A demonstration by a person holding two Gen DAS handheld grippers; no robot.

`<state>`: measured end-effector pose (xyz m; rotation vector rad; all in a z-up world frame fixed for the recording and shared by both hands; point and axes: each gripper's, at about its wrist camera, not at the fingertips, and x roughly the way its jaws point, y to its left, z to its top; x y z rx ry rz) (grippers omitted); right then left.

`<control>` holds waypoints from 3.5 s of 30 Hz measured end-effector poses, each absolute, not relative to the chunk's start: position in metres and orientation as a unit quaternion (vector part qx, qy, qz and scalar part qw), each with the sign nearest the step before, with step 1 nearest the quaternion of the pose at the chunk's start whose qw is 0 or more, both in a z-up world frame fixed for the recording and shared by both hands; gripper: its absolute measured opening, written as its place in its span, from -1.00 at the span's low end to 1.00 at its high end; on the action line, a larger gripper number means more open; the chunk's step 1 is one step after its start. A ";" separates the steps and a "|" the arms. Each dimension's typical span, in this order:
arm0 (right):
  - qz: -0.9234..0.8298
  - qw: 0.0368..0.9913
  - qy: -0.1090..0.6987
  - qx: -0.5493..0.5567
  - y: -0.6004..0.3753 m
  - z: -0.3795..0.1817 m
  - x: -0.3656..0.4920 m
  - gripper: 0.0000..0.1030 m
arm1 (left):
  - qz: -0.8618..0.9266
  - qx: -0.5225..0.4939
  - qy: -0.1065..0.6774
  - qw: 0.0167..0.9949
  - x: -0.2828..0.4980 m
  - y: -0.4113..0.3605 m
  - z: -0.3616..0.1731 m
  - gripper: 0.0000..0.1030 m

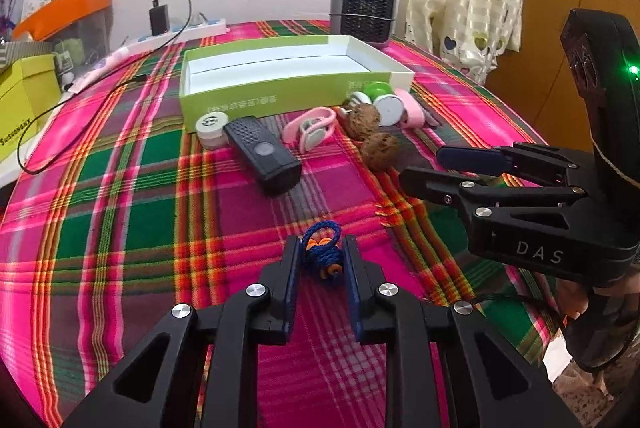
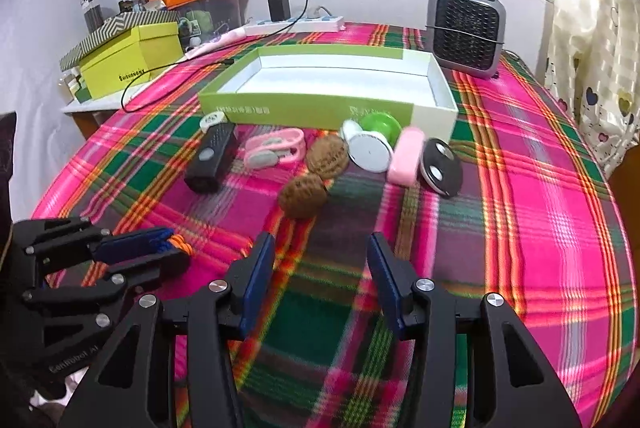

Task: Organize objects
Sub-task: 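Grasp the brown walnut with the right tool while the left tool lifts the rope toy, then carry the rope toy and walnut with both tools over the white box, then open both tools to drop the rope toy and walnut into the box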

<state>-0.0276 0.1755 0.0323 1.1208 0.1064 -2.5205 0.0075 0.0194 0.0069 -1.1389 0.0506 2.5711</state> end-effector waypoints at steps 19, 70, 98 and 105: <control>-0.883 0.196 0.031 0.425 0.162 0.026 -0.061 -0.16 | 0.902 -0.404 0.008 0.151 -0.011 0.006 0.005 -0.63; -0.885 0.202 0.028 0.418 0.150 0.063 -0.173 -0.38 | 0.911 -0.387 -0.022 0.142 -0.156 -0.015 0.045 -0.63; -0.862 0.177 0.051 0.471 0.135 0.035 -0.252 -0.38 | 0.892 -0.435 -0.006 0.127 -0.233 -0.007 0.020 -0.63; -0.862 0.169 0.054 0.475 0.134 0.036 -0.255 -0.38 | 0.892 -0.435 -0.004 0.122 -0.235 -0.006 0.020 -0.58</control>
